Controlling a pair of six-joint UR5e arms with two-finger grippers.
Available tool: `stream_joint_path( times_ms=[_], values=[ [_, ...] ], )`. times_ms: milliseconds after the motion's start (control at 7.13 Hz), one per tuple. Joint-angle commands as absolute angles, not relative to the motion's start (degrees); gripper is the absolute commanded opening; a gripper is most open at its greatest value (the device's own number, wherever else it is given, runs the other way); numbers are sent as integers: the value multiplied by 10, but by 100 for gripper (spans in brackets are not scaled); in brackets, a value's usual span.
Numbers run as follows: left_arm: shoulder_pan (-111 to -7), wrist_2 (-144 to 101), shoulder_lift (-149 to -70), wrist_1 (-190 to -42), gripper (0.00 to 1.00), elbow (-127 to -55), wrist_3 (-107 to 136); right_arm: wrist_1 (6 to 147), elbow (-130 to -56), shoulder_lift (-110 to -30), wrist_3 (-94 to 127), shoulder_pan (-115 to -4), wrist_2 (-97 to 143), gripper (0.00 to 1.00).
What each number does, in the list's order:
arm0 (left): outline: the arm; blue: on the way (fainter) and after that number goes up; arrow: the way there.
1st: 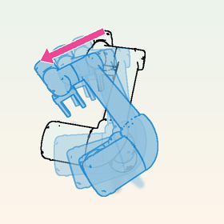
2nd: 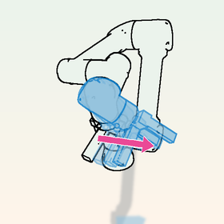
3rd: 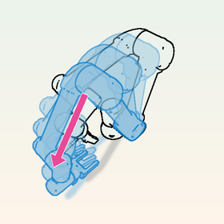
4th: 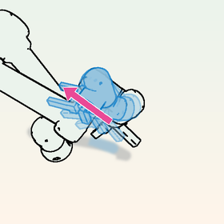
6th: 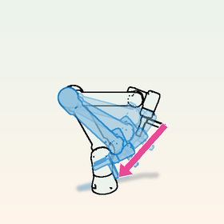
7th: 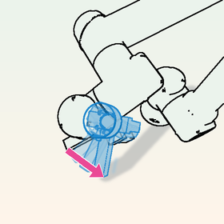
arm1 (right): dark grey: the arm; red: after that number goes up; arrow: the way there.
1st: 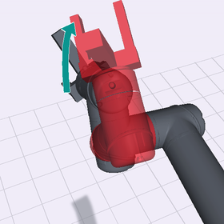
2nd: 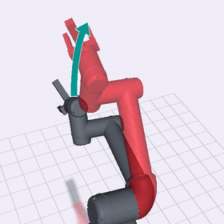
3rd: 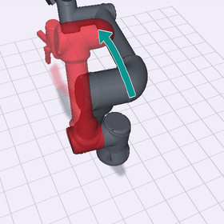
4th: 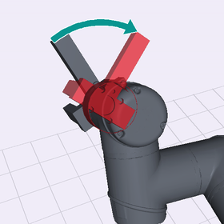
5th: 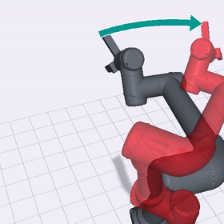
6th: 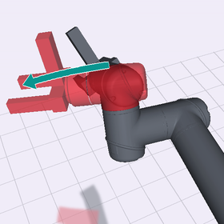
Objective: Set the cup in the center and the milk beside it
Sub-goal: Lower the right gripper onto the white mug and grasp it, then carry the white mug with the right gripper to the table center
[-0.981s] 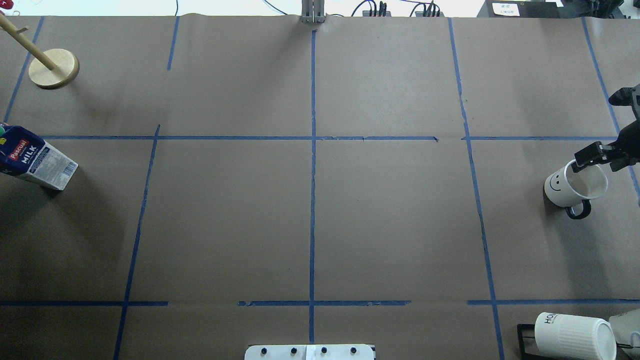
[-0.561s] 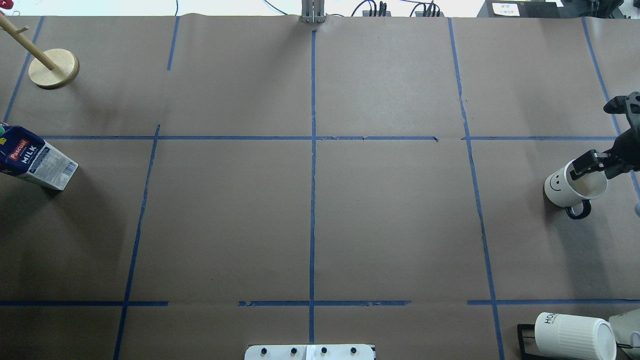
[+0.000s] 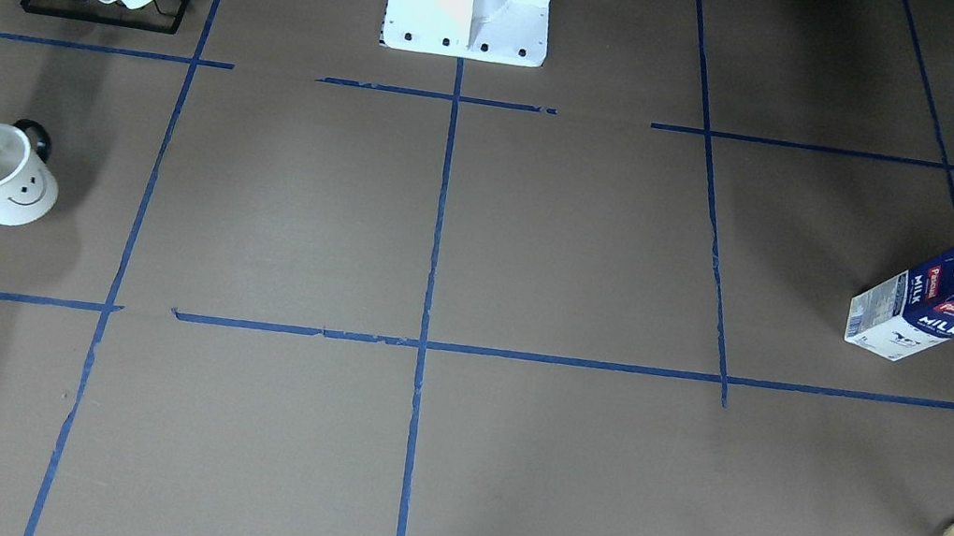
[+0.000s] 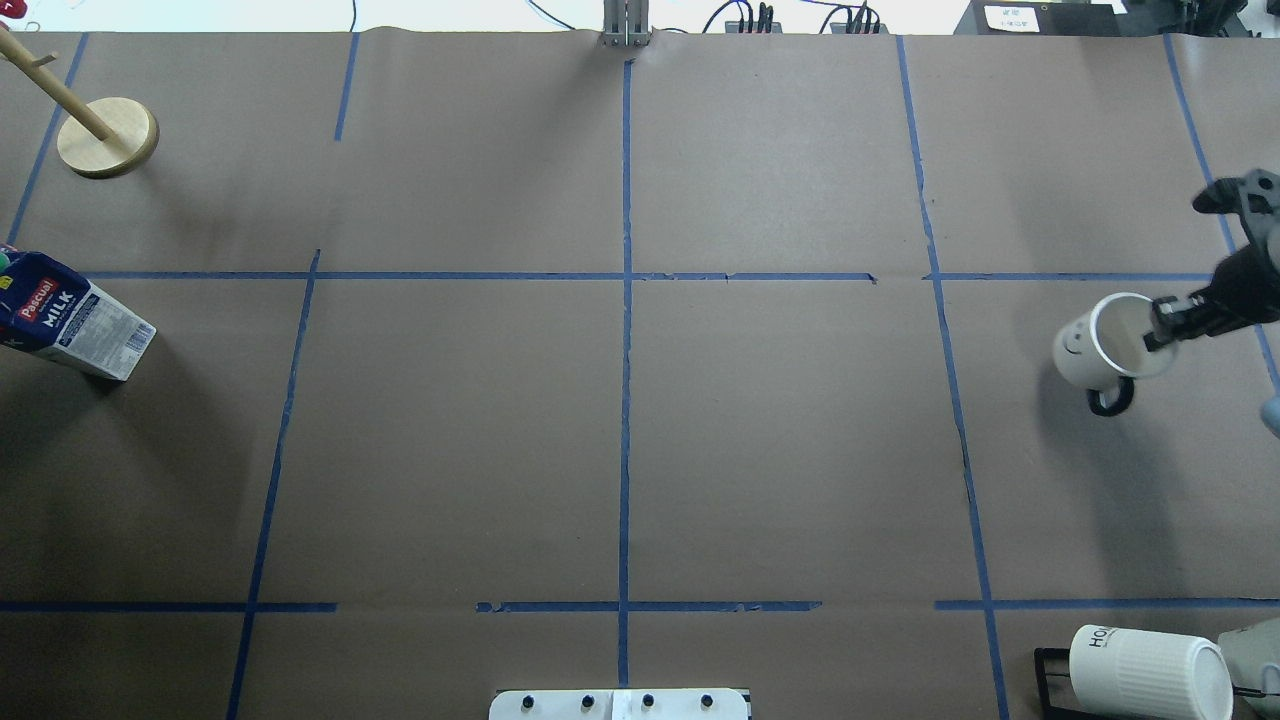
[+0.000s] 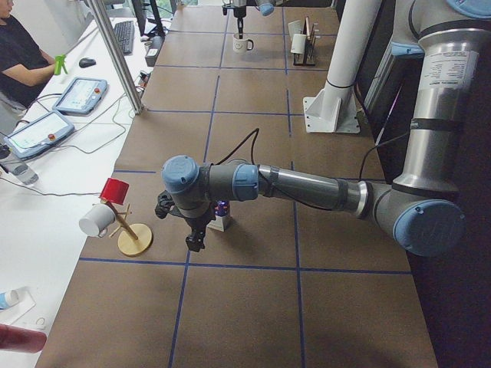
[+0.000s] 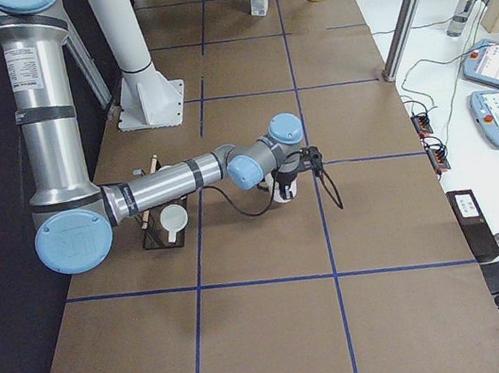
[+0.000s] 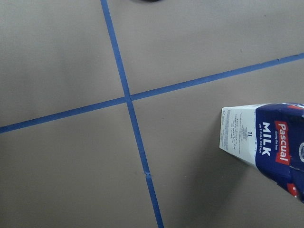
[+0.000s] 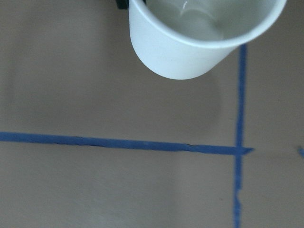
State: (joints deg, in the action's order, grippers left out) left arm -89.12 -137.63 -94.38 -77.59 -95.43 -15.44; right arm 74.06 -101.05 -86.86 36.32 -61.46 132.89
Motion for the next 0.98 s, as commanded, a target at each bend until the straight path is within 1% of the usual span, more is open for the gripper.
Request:
stream_joint_path(
  times_ms=[0, 140, 280, 421, 561, 841],
  values=[
    [-891, -1376, -944, -776, 100, -954, -155, 785, -1000, -712, 514, -523, 1324, 0],
    [-891, -1376, -944, -776, 100, -954, -155, 792, -946, -617, 592, -497, 1311, 0],
    [-891, -1376, -945, -780, 100, -948, -155, 791, -894, -549, 662, -474, 1297, 0],
    [-891, -1376, -944, -787, 100, -946, -155, 792, -879, -515, 689, -452, 1269, 0],
    [-891, -1376, -944, -787, 100, -947, -155, 791, -869, -502, 741, -435, 1242, 0],
    [-891, -1377, -943, -787, 100, -947, -155, 789, -812, -449, 792, -408, 1219, 2]
  ],
)
